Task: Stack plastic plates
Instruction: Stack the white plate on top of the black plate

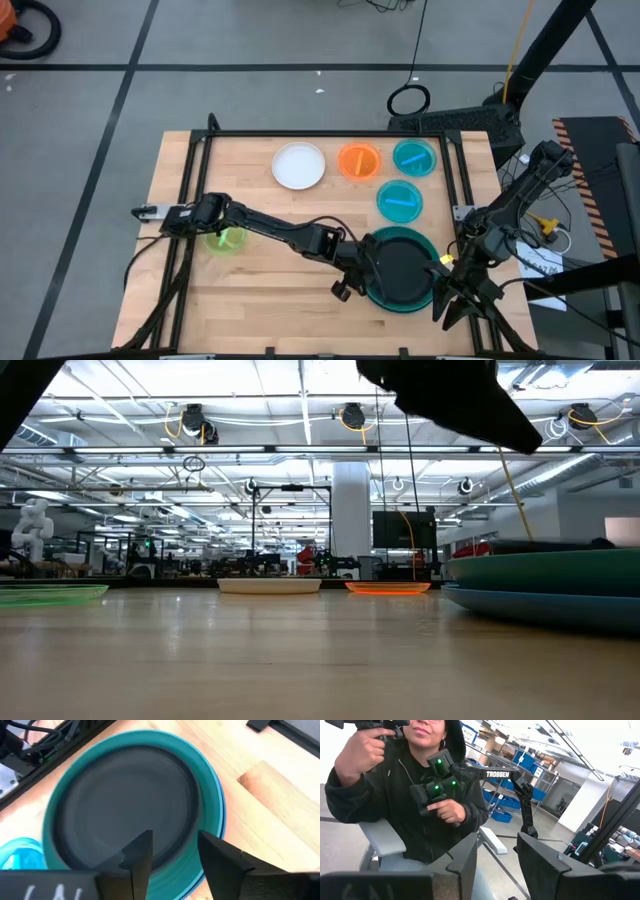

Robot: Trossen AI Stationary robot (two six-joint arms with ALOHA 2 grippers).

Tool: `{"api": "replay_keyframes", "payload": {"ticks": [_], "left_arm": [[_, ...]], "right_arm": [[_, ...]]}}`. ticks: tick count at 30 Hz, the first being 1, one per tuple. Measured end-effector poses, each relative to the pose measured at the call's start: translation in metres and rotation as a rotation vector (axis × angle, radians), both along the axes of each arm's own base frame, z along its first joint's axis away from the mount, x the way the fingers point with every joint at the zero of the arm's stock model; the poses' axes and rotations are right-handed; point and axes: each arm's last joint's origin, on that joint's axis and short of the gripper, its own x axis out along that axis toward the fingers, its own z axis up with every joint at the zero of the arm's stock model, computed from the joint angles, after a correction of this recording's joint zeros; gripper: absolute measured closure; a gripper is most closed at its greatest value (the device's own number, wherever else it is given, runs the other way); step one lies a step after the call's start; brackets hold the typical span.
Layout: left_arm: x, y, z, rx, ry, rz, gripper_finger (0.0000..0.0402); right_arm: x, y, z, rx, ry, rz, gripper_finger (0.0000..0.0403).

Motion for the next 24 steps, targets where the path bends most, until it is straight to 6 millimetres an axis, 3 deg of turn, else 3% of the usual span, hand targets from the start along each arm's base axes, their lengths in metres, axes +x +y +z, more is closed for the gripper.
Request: {"api": "replay_keyframes", "payload": {"ticks": [9,18,24], "left_arm": [[-0.01,0.003,0.031,0.047,0.11,-0.005,0.0232],[-0.027,0.014,0.021,0.08,0.347,0.082,0.0232],[-0.043,0.028,0.027,0.113,0.48,0.123,0.0232]], "right_arm": [[0.005,-0.005,-0.002,0.053,0.086,-0.232,0.0271],[0.005,-0.005,-0.002,0.091,0.129,-0.235,0.0271],[0.012,-0.007,-0.005,0.189,0.223,-0.461,0.0271]]}}
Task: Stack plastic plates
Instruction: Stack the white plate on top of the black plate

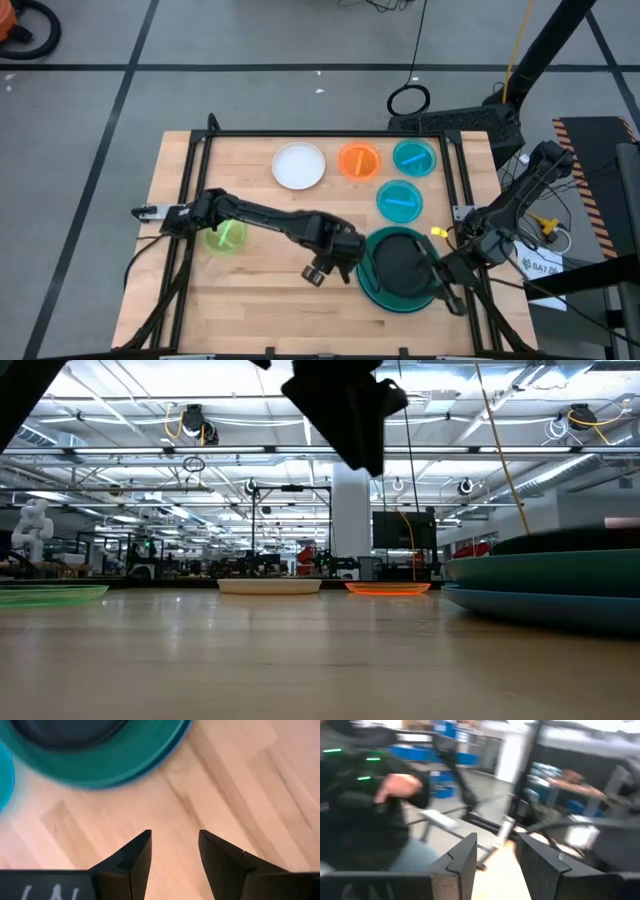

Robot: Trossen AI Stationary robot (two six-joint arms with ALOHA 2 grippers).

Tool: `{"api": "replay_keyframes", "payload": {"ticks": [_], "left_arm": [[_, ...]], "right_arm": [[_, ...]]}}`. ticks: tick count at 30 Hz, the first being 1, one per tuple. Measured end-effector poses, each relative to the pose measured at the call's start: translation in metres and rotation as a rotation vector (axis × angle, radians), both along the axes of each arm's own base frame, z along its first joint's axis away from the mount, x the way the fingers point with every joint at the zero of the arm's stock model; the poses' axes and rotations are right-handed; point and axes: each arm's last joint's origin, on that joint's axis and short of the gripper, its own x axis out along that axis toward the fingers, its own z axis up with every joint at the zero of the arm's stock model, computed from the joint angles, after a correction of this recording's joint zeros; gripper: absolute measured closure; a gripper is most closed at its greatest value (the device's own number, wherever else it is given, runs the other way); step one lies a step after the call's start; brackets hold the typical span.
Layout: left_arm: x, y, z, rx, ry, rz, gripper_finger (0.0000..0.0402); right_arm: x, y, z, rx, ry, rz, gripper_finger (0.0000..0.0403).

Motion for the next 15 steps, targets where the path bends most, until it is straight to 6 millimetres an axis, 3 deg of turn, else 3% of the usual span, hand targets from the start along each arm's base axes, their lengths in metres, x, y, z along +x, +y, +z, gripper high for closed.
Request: {"api": "replay_keyframes", "payload": {"ticks": [9,15], "left_arm": [[-0.022,0.04,0.029,0.007,0.082,0.098,0.0232],[-0.046,0.071,0.058,-0.021,0.081,0.165,0.0232]], "right_arm": [[0.006,-0.01,-0.015,0.163,0.167,-0.417,0.0271],[0.006,-0.014,-0.021,0.211,0.215,-0.51,0.0271]]}}
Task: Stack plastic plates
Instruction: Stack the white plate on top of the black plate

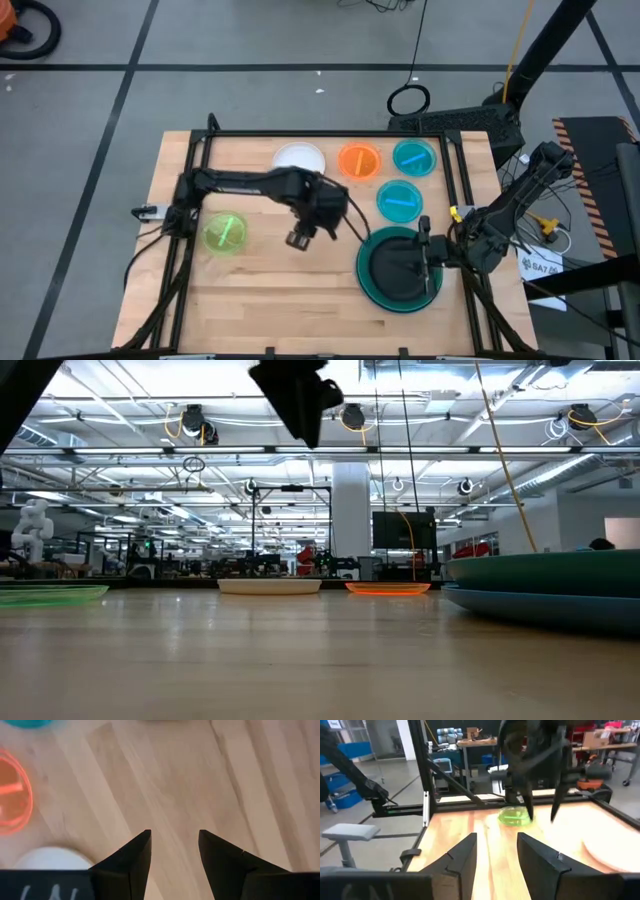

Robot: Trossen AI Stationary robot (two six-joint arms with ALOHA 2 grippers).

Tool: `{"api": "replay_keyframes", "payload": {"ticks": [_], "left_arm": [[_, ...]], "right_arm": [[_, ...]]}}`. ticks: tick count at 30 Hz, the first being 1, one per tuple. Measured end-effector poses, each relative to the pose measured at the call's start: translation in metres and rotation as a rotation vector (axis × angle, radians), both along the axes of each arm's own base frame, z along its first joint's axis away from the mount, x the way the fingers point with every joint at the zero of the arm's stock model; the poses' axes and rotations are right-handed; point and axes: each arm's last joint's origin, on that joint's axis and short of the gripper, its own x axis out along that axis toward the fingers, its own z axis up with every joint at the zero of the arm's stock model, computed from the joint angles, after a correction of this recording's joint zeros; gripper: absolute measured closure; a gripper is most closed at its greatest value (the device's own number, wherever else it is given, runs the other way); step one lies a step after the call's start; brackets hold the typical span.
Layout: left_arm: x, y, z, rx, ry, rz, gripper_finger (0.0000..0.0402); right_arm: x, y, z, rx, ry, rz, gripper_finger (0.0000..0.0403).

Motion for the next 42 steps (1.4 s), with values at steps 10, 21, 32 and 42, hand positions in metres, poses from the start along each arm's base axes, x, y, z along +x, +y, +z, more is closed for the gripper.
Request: {"api": "replay_keyframes", "payload": {"ticks": [10,21,32,42], "left_arm": [[-0.084,0.041,0.004,-0.04,-0.221,0.178,0.0232],[-0.13,0.085,-0.054,0.083,-0.306,0.292,0.0232],[-0.144,0.137,-0.097,0.176,-0.386,0.369,0.0232],[-0.153,0.151,-0.094,0.162,-0.4,0.381,0.0232]], "right_arm": [[0.009,0.001,-0.01,0.01,0.04,-0.04,0.0271],[0.038,-0.036,-0.019,-0.01,0.064,-0.332,0.0271],[0.055,-0.085,-0.028,0.046,0.153,-0.471,0.0271],[0.071,-0.13,-0.013,0.023,0.177,-0.478,0.0271]]}}
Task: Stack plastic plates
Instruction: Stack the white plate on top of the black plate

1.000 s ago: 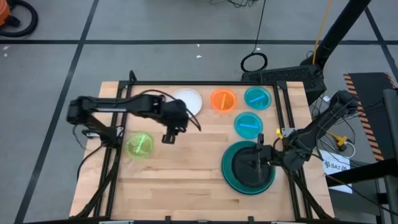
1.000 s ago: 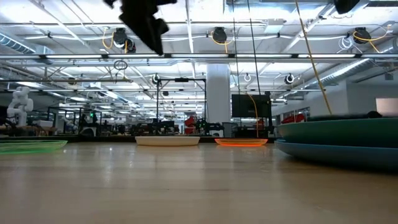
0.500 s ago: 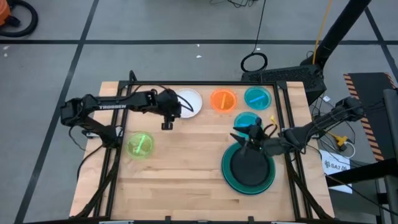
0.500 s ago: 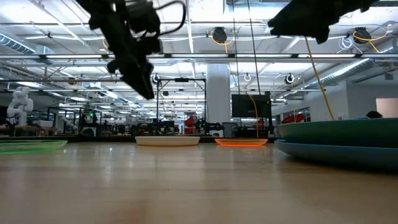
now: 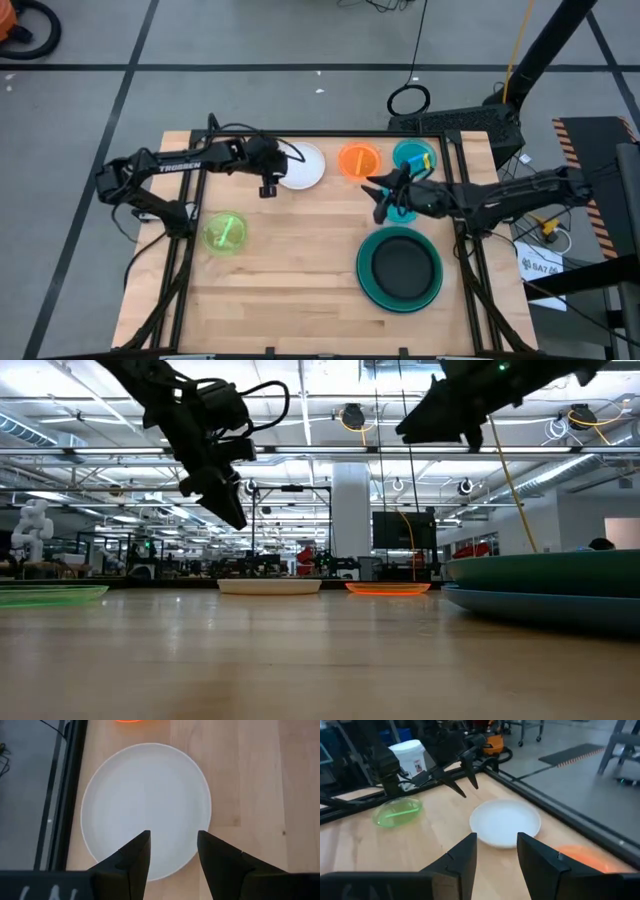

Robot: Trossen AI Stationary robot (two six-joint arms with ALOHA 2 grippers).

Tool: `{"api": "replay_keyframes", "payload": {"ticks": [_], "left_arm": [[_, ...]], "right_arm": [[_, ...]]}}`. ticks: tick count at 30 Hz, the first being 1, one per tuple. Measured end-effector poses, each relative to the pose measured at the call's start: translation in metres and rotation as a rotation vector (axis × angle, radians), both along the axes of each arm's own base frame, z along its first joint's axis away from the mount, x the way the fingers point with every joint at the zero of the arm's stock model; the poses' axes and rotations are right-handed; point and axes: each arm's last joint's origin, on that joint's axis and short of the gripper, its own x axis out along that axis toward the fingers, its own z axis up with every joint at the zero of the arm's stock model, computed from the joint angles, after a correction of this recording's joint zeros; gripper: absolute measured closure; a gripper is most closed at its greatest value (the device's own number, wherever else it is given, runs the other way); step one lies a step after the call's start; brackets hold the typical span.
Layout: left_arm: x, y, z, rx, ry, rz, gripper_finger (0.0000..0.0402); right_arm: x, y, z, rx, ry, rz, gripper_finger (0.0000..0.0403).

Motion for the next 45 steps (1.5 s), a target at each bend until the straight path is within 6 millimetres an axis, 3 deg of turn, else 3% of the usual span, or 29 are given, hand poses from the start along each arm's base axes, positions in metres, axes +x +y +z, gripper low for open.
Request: {"api": "replay_keyframes", "payload": {"ticks": [7,15,23,29,38,41,45], "left_arm": [[-0.011,0.012,-0.006,-0.048,0.017,-0.028,0.0232],[-0.024,0.023,-0.021,-0.097,-0.001,0.039,0.0232],[-0.03,0.033,-0.019,-0.085,-0.024,0.1,0.0232],[-0.048,0.046,0.001,-0.059,-0.124,0.177,0.0232],[-0.075,0.025,0.05,-0.028,-0.342,0.16,0.0232],[-0.086,0.014,0.053,-0.01,-0.43,0.155,0.0232],[-0.098,-0.001,0.043,0.011,-0.56,0.146,0.0232]], "right_arm": [[0.023,-0.019,0.018,-0.039,0.02,0.024,0.0271],[0.062,-0.043,0.024,-0.052,0.133,0.076,0.0271],[0.098,-0.074,0.026,-0.041,0.208,0.163,0.0271],[0.119,-0.095,0.019,-0.014,0.229,0.221,0.0271],[0.155,-0.122,-0.001,0.001,0.274,0.246,0.0271],[0.167,-0.129,-0.008,0.01,0.297,0.289,0.0271],[0.18,-0.137,-0.017,0.02,0.305,0.33,0.0271]]}}
